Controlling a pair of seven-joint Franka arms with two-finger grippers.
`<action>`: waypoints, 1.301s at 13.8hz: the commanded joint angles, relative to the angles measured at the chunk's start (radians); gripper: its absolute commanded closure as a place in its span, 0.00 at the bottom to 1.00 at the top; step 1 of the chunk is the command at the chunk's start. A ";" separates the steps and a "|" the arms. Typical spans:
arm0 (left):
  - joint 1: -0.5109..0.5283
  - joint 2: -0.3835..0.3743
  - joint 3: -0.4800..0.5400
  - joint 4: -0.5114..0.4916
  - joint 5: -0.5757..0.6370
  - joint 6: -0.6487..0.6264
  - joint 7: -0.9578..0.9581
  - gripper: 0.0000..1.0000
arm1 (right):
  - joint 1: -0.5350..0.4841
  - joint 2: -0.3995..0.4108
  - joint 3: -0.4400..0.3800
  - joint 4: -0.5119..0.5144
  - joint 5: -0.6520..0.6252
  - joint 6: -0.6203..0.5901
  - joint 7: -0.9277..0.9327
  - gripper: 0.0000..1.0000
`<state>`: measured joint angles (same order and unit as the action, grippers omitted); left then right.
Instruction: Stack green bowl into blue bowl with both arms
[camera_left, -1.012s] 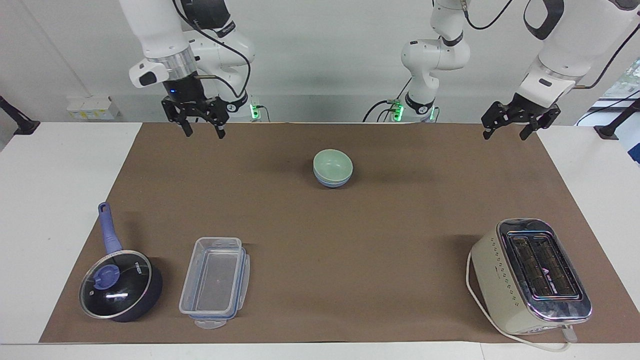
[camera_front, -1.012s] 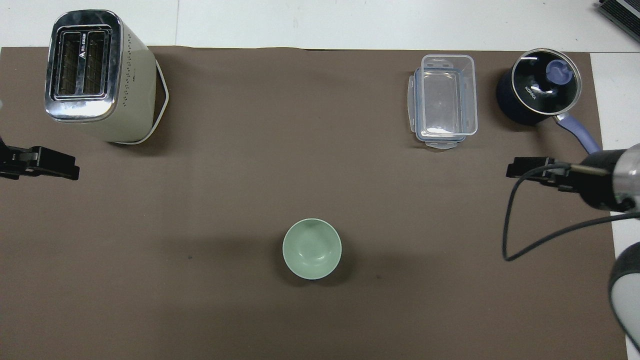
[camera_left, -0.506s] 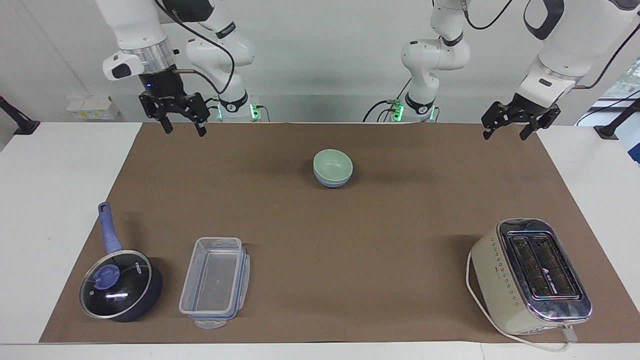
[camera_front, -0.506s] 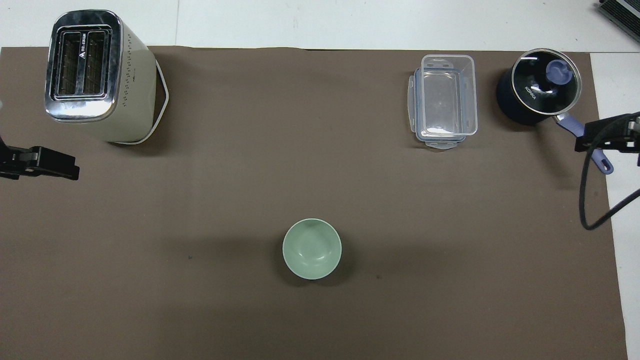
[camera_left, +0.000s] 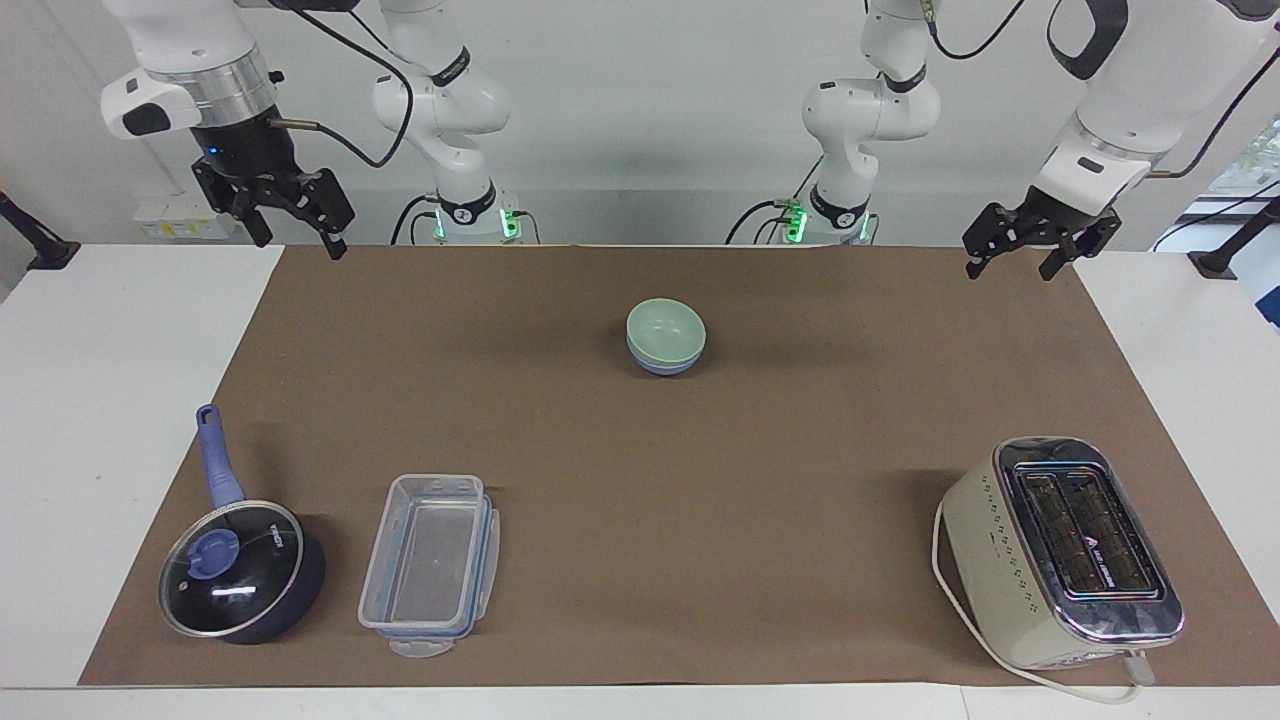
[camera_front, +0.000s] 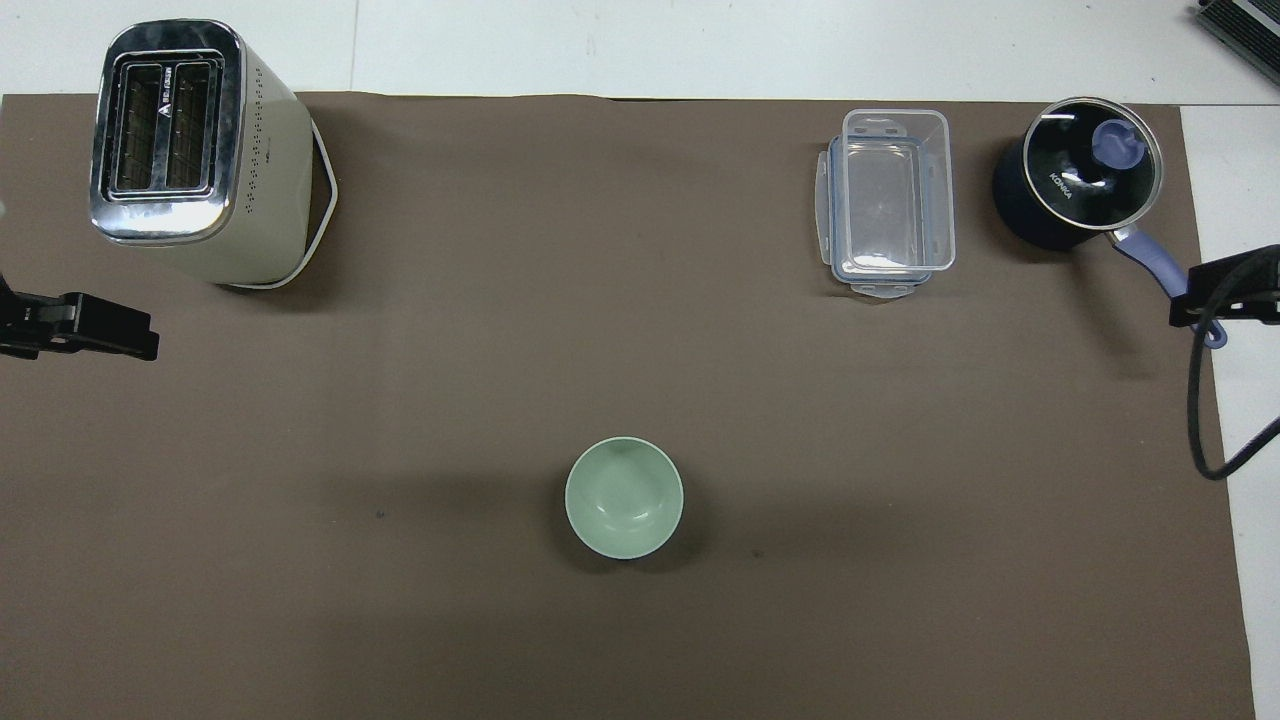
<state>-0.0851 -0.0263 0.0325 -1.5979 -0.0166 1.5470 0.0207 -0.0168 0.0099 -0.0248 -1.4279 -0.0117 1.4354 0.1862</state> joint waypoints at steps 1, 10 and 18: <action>0.010 0.009 -0.006 0.023 0.014 -0.022 0.001 0.00 | 0.006 -0.044 0.006 -0.059 0.006 -0.001 -0.022 0.00; 0.008 0.009 -0.006 0.023 0.014 -0.022 0.001 0.00 | 0.005 -0.044 0.006 -0.059 0.006 0.008 -0.021 0.00; 0.008 0.009 -0.006 0.023 0.014 -0.022 0.001 0.00 | 0.005 -0.044 0.005 -0.060 0.006 0.013 -0.021 0.00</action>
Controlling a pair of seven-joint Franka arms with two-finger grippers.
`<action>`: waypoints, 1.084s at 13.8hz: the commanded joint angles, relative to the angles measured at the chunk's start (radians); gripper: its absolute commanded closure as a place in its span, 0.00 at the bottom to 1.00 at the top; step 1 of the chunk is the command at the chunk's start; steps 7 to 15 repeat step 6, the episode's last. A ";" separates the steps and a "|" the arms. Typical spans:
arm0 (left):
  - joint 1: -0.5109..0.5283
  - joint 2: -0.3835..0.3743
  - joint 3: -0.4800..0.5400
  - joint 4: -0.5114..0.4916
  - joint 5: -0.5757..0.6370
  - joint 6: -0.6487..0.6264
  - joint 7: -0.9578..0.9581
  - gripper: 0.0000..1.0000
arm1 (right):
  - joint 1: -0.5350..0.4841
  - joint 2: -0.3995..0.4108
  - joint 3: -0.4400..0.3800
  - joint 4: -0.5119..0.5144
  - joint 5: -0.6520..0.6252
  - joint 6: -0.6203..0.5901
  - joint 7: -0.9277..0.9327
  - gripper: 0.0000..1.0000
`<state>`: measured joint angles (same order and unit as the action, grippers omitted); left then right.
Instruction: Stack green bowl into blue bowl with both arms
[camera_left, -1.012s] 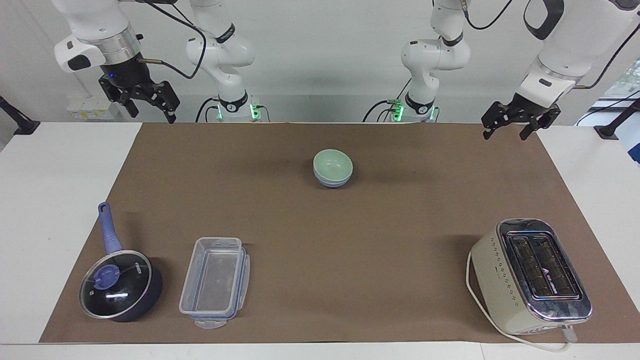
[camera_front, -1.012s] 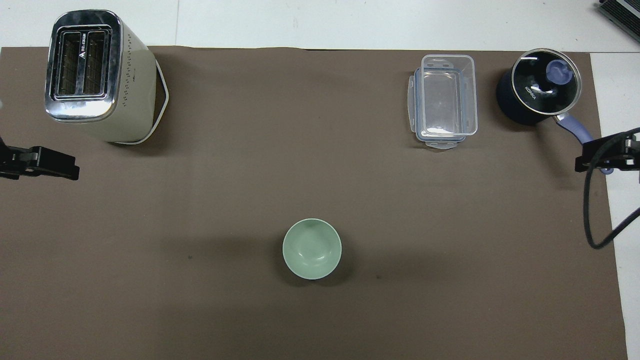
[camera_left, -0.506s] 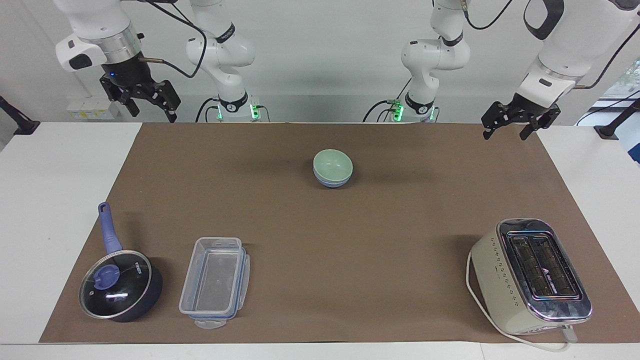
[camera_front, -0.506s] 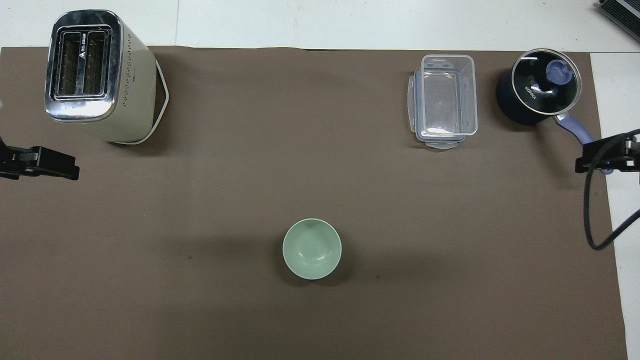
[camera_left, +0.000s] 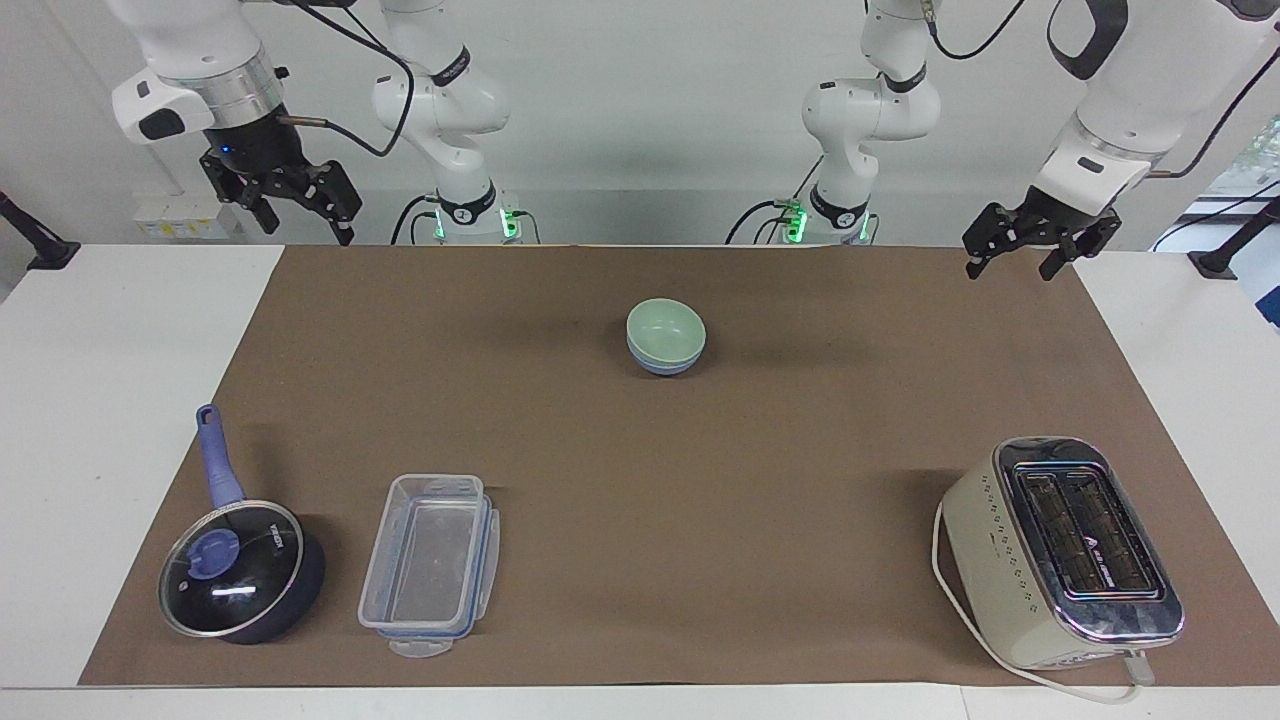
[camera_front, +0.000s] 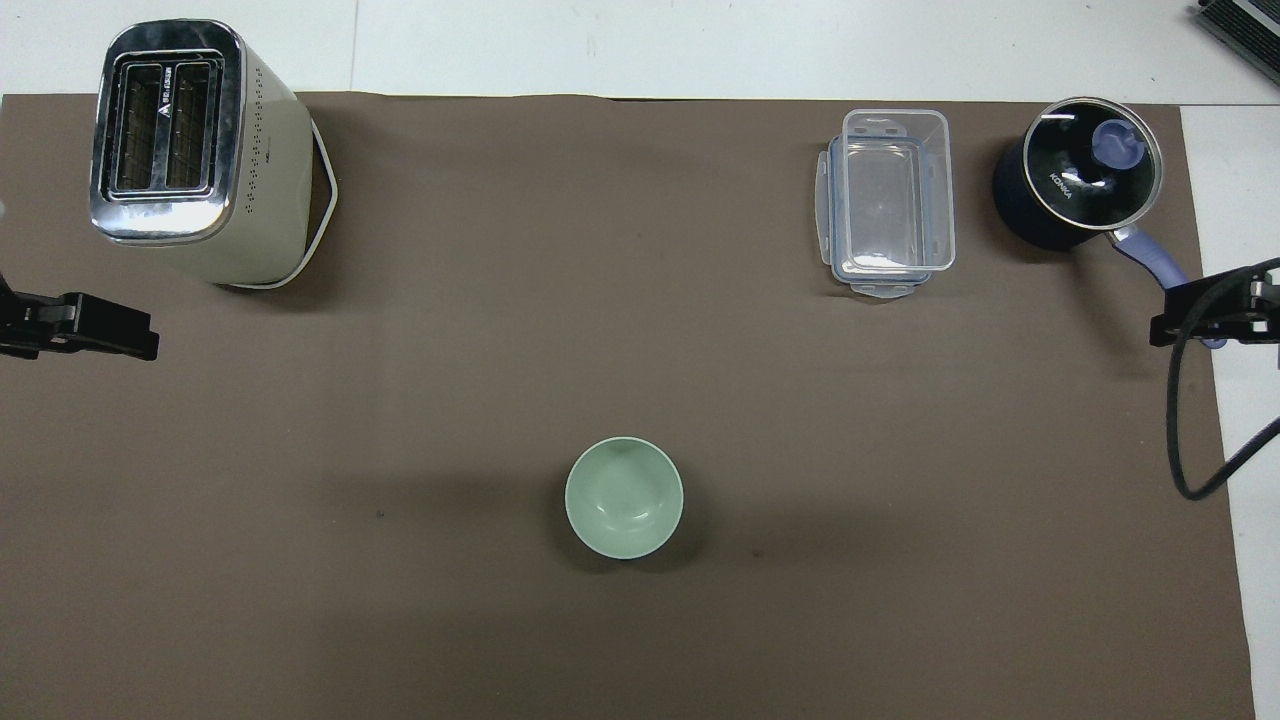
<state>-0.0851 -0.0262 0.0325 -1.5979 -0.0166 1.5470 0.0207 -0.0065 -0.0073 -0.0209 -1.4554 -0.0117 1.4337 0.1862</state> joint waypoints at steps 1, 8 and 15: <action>0.008 0.009 -0.006 0.023 0.014 -0.022 0.001 0.00 | -0.006 -0.026 0.001 -0.033 0.006 0.014 -0.021 0.00; 0.008 0.009 -0.006 0.023 0.014 -0.022 0.001 0.00 | -0.007 -0.026 0.001 -0.033 0.006 0.014 -0.025 0.00; 0.008 0.009 -0.006 0.023 0.014 -0.022 0.001 0.00 | -0.007 -0.026 0.001 -0.033 0.006 0.014 -0.025 0.00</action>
